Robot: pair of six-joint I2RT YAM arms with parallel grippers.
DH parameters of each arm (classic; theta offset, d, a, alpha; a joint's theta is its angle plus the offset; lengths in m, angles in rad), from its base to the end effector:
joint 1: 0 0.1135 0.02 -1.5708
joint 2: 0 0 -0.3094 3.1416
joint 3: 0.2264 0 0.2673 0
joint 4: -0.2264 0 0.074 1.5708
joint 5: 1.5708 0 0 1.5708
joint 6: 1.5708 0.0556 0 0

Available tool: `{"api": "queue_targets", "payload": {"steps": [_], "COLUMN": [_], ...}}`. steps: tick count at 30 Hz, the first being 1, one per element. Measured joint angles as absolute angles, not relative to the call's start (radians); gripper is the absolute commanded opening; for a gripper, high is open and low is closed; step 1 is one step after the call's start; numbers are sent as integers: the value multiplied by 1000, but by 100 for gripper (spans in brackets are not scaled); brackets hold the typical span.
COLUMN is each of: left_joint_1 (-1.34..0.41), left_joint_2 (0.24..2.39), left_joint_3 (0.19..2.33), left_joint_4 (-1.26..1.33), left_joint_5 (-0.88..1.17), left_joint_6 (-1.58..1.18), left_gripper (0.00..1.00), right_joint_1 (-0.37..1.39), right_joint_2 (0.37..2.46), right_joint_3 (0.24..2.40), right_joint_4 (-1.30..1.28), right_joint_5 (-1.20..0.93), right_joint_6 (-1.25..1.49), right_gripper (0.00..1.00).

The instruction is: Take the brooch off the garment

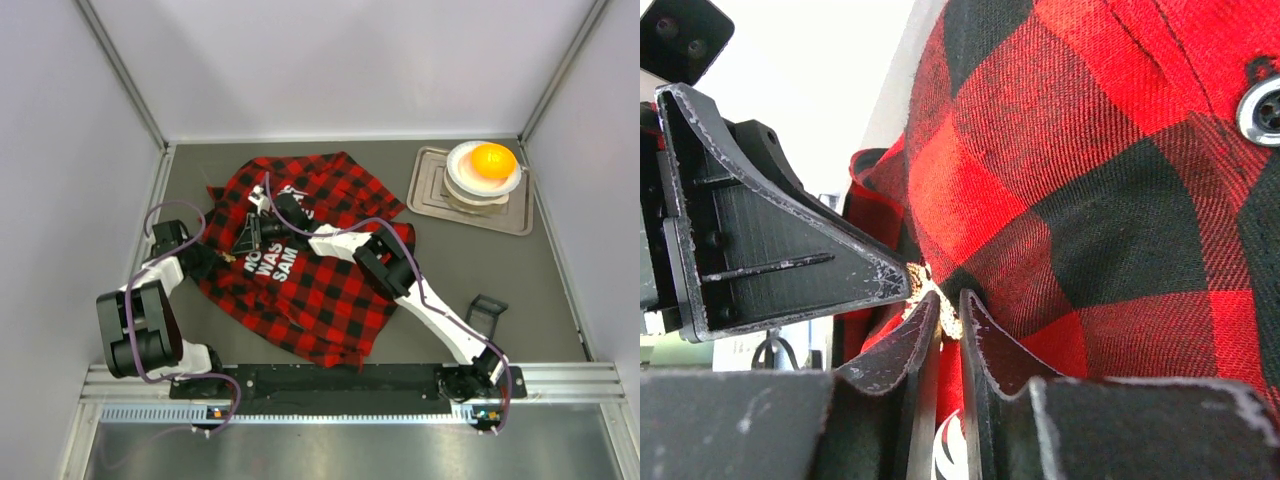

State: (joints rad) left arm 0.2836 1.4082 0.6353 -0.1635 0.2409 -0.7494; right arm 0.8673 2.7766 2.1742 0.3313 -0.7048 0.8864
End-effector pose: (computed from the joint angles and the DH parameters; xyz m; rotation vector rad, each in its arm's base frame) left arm 0.2669 0.0640 0.1768 -1.1645 2.2545 -0.4907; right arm 0.4058 0.5340 0.0946 -0.5788 2.1501 1.7572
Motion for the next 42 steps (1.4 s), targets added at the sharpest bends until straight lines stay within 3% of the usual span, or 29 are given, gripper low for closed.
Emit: {"api": "queue_targets", "payload": {"steps": [5,11,24,37,42], "left_joint_1": [298,300,305,305,305], "left_joint_2": [1411,1420,1465,1490,1517], "left_joint_3": [635,635,663,732,772], "left_joint_4": [-148,-134,-159,-249,-291], "left_joint_5": [258,281,303,298,298], "left_joint_6": [-761,-765,-746,-683,-650], "left_gripper": [14,2,0,0,0], "right_joint_1": [869,874,887,888,888], "right_joint_2": [2777,2783,2826,2843,2854], "right_joint_3": [2175,2201,2274,2298,2320], "right_joint_4": [328,308,304,299,288], "right_joint_5": [-705,-706,-708,-709,-709], "right_joint_6": [881,878,875,873,865], "right_gripper": [14,14,12,0,0]}}
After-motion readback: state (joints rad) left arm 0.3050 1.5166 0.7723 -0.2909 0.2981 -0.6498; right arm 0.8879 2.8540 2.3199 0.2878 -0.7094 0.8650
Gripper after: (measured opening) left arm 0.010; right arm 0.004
